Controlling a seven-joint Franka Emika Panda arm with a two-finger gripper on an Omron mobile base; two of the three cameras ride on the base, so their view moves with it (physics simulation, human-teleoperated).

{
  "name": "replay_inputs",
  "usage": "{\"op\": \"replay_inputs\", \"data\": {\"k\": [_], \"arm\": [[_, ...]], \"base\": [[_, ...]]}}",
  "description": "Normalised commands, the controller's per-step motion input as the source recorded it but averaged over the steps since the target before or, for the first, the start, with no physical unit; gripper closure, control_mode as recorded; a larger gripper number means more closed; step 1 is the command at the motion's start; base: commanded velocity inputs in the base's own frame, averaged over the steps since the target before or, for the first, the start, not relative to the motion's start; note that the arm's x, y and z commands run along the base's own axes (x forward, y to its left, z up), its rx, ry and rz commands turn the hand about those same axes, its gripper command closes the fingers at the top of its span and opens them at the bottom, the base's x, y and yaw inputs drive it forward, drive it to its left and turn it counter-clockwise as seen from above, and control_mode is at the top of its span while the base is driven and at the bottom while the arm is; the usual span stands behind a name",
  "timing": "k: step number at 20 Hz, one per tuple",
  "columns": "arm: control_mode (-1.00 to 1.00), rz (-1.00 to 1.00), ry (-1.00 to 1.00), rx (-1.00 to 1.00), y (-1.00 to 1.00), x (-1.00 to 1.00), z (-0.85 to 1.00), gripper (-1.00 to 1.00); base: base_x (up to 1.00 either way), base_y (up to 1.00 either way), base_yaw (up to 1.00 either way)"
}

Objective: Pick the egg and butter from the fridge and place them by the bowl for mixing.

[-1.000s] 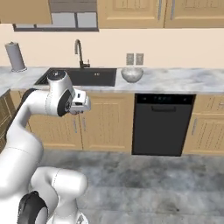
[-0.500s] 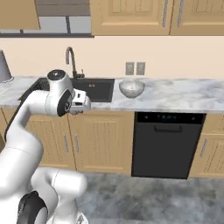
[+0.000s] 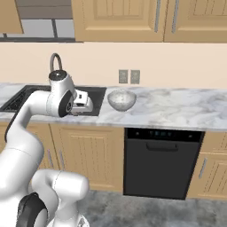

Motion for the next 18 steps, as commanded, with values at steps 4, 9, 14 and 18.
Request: {"op": "replay_inputs", "data": {"k": [4, 9, 14, 18], "arm": [[1.0, 0.0, 0.0, 0.0, 0.0, 0.0, 0.0, 1.0], [1.0, 0.0, 0.0, 0.0, 0.0, 0.0, 0.0, 1.0], [1.0, 0.0, 0.0, 0.0, 0.0, 0.0, 0.0, 1.0], [1.0, 0.0, 0.0, 0.0, 0.0, 0.0, 0.0, 1.0]], "base": [[0.47, -0.52, 0.13], [0.51, -0.51, 0.12], [0.56, -0.51, 0.07], [0.61, -0.48, 0.07]]}}
